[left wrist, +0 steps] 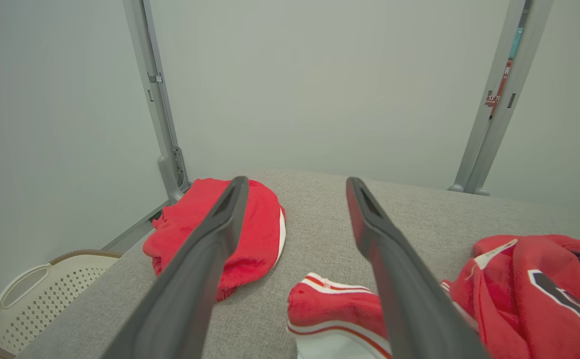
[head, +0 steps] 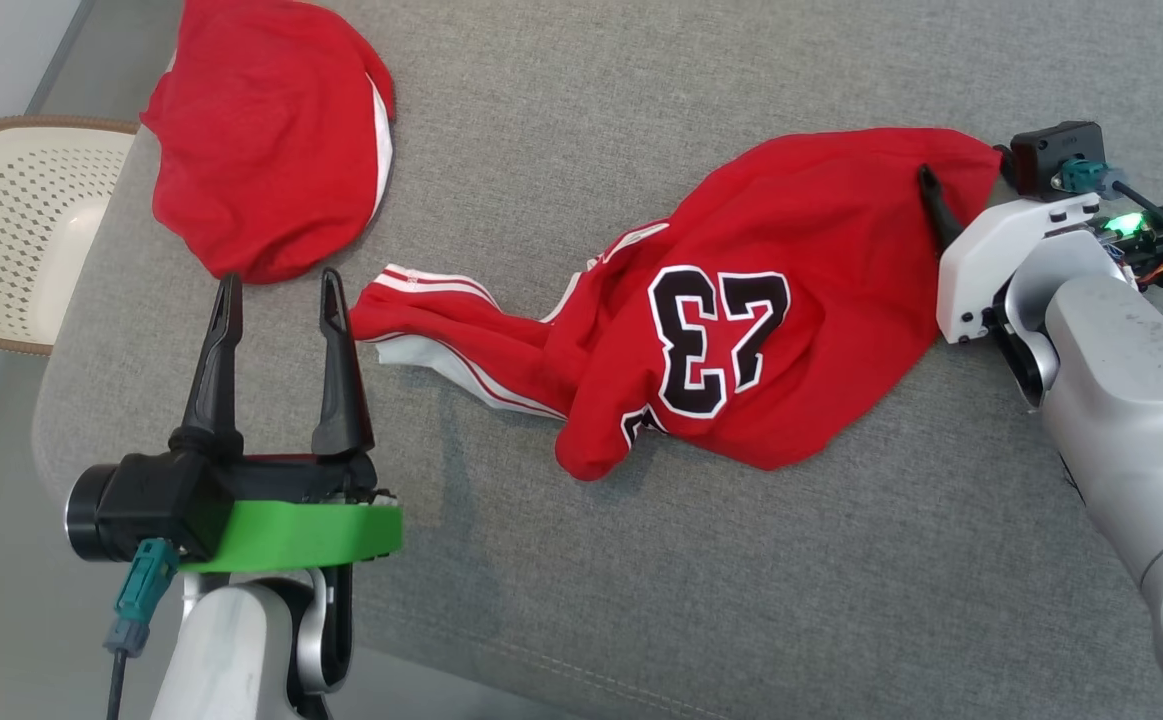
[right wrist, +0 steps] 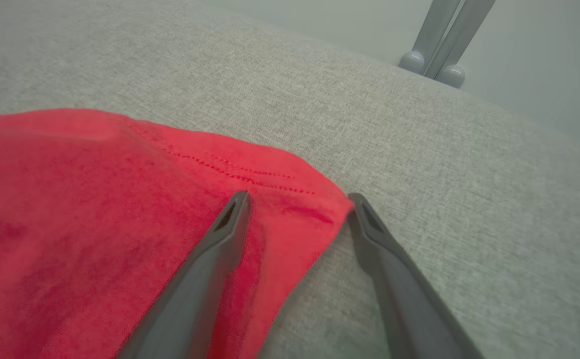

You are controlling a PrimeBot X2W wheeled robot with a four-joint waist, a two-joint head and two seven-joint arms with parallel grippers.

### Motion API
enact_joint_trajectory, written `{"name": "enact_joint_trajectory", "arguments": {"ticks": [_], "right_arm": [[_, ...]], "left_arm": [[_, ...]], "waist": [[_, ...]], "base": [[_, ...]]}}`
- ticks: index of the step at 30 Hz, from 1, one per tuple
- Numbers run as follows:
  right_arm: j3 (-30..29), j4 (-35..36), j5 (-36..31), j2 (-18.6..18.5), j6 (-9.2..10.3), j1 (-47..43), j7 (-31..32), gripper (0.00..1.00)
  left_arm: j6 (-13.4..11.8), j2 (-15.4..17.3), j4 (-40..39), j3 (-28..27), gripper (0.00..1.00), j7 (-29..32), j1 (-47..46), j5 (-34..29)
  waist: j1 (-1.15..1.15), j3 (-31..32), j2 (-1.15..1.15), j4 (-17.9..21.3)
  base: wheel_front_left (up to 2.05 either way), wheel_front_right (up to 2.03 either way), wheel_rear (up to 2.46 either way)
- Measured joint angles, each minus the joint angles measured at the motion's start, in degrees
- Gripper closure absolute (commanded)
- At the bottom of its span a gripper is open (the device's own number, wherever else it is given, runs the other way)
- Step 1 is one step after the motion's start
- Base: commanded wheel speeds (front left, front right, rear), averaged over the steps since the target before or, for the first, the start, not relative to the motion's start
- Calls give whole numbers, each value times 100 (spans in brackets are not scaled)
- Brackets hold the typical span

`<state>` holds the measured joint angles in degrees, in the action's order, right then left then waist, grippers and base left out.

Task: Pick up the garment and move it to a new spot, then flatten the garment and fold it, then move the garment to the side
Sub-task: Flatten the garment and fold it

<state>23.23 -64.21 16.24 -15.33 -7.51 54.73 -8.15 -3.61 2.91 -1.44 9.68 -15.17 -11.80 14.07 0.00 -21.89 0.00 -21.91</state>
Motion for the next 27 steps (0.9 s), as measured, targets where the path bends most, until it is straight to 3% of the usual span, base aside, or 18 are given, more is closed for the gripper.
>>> {"name": "enact_joint_trajectory", "arguments": {"ticks": [1, 2, 3, 10, 14, 20, 27], "right_arm": [[32, -46, 29, 13, 2, 27, -43, 0], [54, -94, 81, 30, 3, 56, -48, 54], [78, -125, 129, 38, 3, 82, -47, 100], [265, -169, 407, 94, -3, 85, -439, 100], [186, 151, 616, -22, -3, -154, -659, 100], [-180, 1573, 711, -318, -3, -1050, -689, 100], [-1121, 3164, 706, -482, -3, -2777, -690, 100]], "left_arm": [[0, 0, 3, 3, 0, 0, -2, 0], [-2, 0, 4, 3, 0, 0, -8, 0], [-3, 0, 5, 1, 0, 0, -15, 0], [-35, -2, 40, -156, 0, 0, -21, -63], [19, -3, 65, -309, 0, 0, 70, -127], [118, -7, 115, -554, 0, 0, 211, -270], [216, -9, 160, -786, 0, -1, 365, -363]], "waist": [[0, -18, 0, -16], [0, -34, 0, -28], [0, -45, 0, -34], [0, 13, 0, 106], [0, 124, 0, 318], [0, 329, 0, 755], [0, 606, 0, 1327]], "base": [[0, 0, 0], [0, 0, 0], [0, 0, 0], [0, 0, 0], [0, 0, 0], [0, 0, 0], [0, 0, 0]]}}
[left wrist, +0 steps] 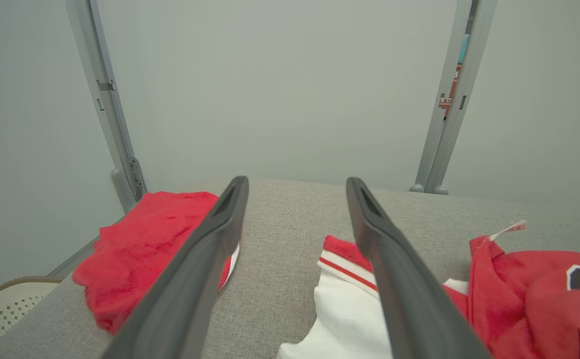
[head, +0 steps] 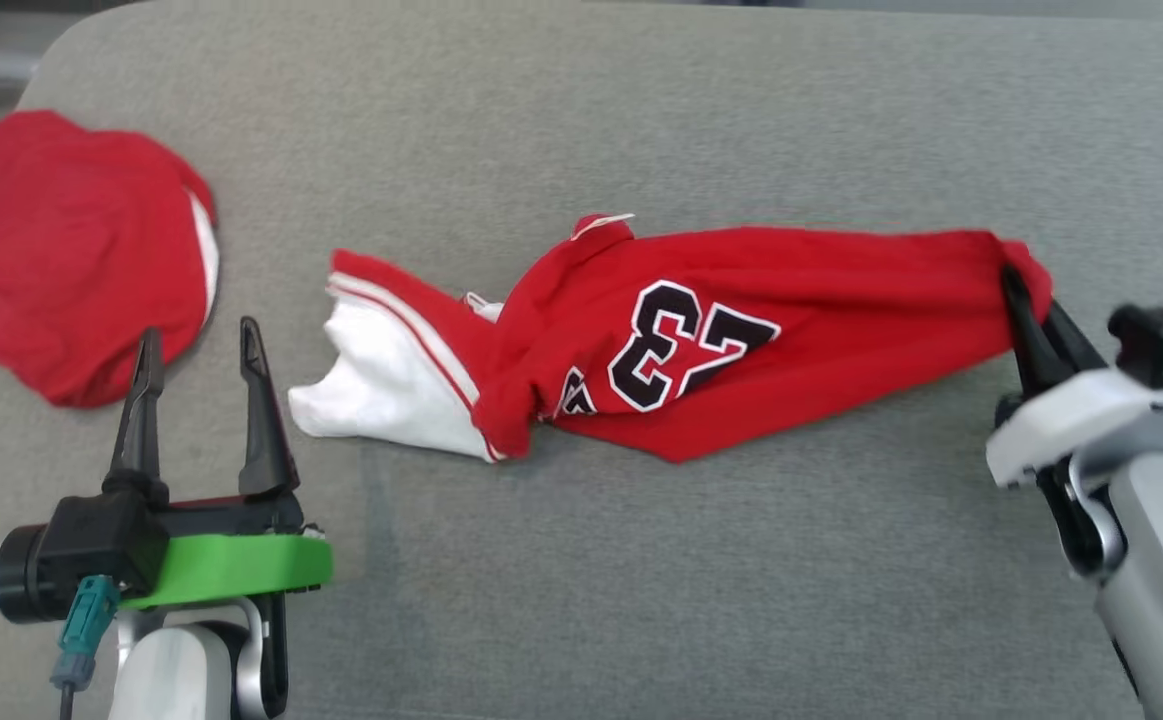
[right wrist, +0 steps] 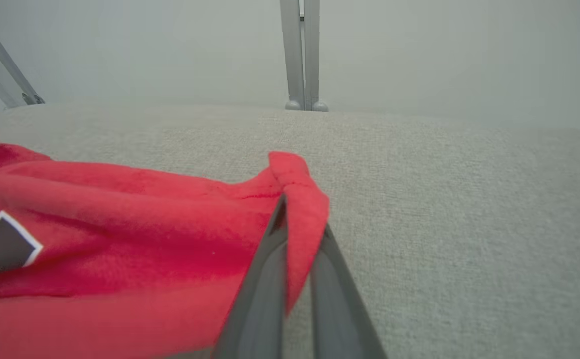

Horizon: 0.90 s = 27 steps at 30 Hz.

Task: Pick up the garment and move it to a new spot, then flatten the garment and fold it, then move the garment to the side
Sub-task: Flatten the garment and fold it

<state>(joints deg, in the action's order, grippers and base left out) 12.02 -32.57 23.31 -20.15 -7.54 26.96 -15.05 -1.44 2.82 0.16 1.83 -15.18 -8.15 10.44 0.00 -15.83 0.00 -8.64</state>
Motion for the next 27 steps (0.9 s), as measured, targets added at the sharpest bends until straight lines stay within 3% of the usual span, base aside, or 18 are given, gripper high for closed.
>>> {"name": "enact_joint_trajectory", "arguments": {"ticks": [9, 15, 17, 27], "right_arm": [[-1345, 1196, -204, 225, 0, -1837, 11, 100], [-2082, 1714, -296, 502, 2, -2604, 298, 100], [-2093, 1824, -367, 602, 1, -2718, 388, 0], [-1858, 2786, -737, 864, 2, -2541, 151, 0]], "left_arm": [[73, -1, 12, -163, 0, 0, 175, -48], [93, -2, 26, -171, 0, 0, 173, -59], [93, -2, 32, -187, 0, 0, 172, -59], [196, -2, 160, -246, 0, 0, 224, -101]], "waist": [[0, 302, 0, 617], [0, 383, 0, 905], [0, 393, 0, 974], [0, 576, 0, 1112]], "base": [[0, 0, 0], [0, 0, 0], [0, 0, 0], [0, 0, 0]]}}
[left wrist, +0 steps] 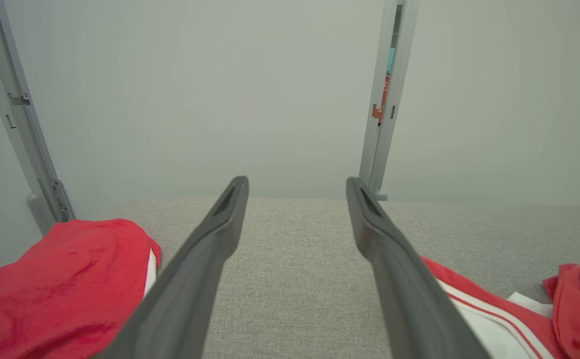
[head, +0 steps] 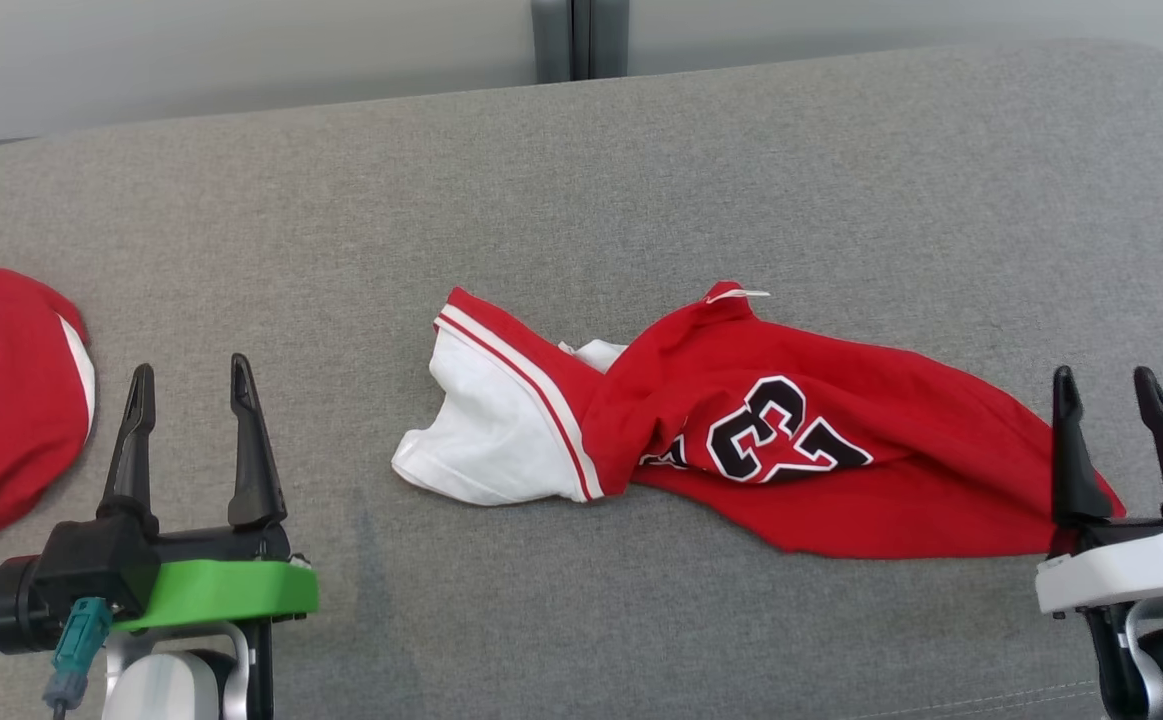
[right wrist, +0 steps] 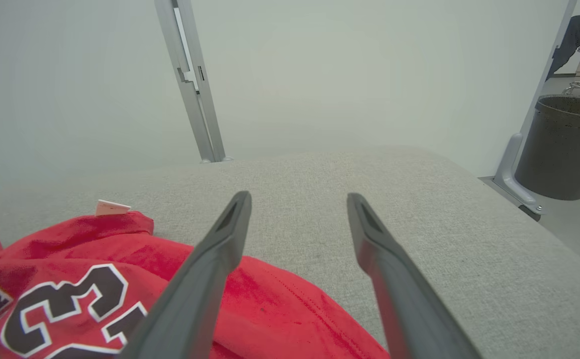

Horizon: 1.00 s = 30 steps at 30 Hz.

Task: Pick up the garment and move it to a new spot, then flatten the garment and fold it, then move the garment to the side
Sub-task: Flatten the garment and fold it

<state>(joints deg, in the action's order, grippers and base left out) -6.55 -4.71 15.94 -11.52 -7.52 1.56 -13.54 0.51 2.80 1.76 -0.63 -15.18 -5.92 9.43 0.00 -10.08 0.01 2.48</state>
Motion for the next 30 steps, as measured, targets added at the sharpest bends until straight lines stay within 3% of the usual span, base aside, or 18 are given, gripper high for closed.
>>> {"name": "enact_joint_trajectory", "arguments": {"ticks": [13, 21, 28, 30], "right_arm": [[1000, 1028, -465, 356, 0, -100, -147, 0], [1098, 953, -514, 449, 0, -270, -149, 0], [1185, 813, -513, 371, 0, -115, -151, 0], [1235, 731, -504, 363, 0, -54, -151, 0]], "left_arm": [[51, 1, 67, 60, 0, 1, 96, -3], [207, 3, 343, 225, 0, 1, 195, -199], [503, 54, 1290, 779, 0, 1, -249, -522], [556, 79, 1876, 972, 0, 7, -554, -571]], "waist": [[0, 161, 0, -210], [0, 230, 0, -208], [0, 160, 0, -111], [0, 112, 0, -37]], "base": [[0, 0, 0], [0, 0, 0], [0, 0, 0], [0, 0, 0]]}}
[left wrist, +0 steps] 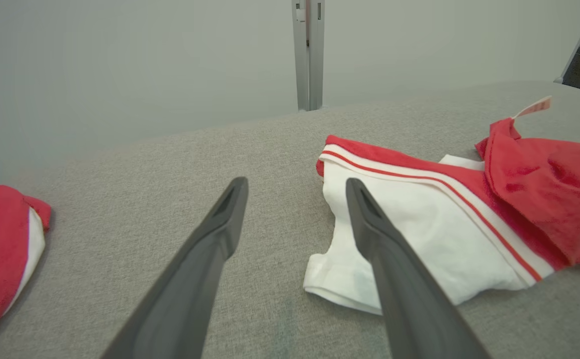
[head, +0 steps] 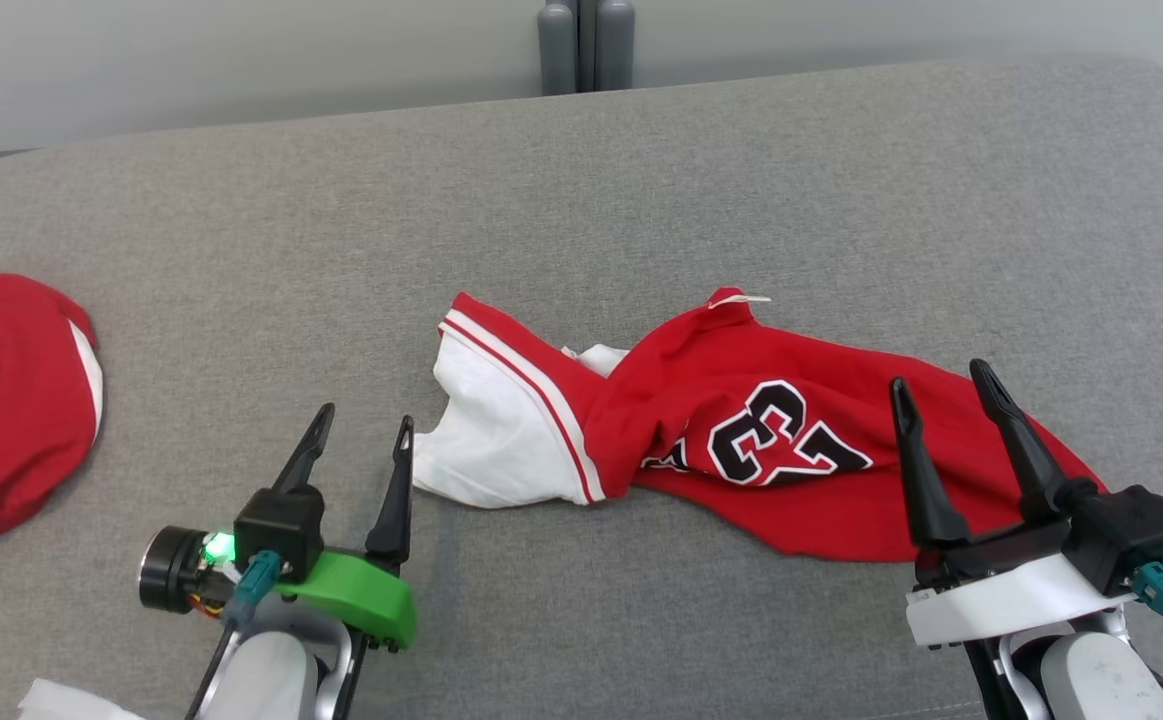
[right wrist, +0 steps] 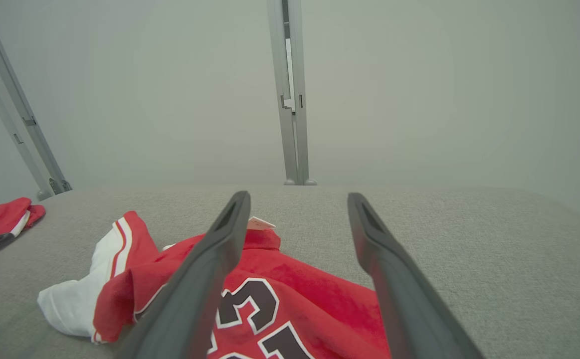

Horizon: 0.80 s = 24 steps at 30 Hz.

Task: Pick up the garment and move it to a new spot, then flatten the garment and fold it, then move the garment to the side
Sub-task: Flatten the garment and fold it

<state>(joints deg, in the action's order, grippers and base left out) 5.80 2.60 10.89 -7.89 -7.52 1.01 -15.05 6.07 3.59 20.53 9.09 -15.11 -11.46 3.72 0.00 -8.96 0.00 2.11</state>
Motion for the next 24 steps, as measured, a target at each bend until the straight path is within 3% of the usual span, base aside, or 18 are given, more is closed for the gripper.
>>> {"name": "enact_joint_trajectory", "arguments": {"ticks": [10, 17, 18, 19, 20, 24], "right_arm": [[26, -149, 20, 25, 0, 142, 0, 0], [22, -197, 31, 36, 0, 198, 0, 0], [20, -199, 31, 40, 0, 203, 0, 0], [12, -201, 31, 43, 0, 203, 0, 0], [2, -201, 31, 48, 0, 203, 0, 0], [-80, -197, 24, 71, 0, 166, 0, 0]], "left_arm": [[83, 82, 1607, 361, 0, 528, -706, 40], [105, 60, 2228, 493, 0, 647, -929, 368], [105, 51, 2258, 531, 22, 644, -946, 422], [105, 55, 2283, 590, 75, 600, -967, 432], [105, 47, 2306, 625, 100, 532, -976, 472], [125, -26, 2301, 646, 100, 297, -975, 732]], "waist": [[0, -225, 0, 272], [0, -345, 0, 403], [0, -348, 0, 412], [0, -344, 0, 417], [0, -333, 0, 417], [0, -260, 0, 357]], "base": [[0, 0, 0], [0, 0, 0], [0, 0, 0], [0, 0, 0], [0, 0, 0], [0, 0, 0]]}}
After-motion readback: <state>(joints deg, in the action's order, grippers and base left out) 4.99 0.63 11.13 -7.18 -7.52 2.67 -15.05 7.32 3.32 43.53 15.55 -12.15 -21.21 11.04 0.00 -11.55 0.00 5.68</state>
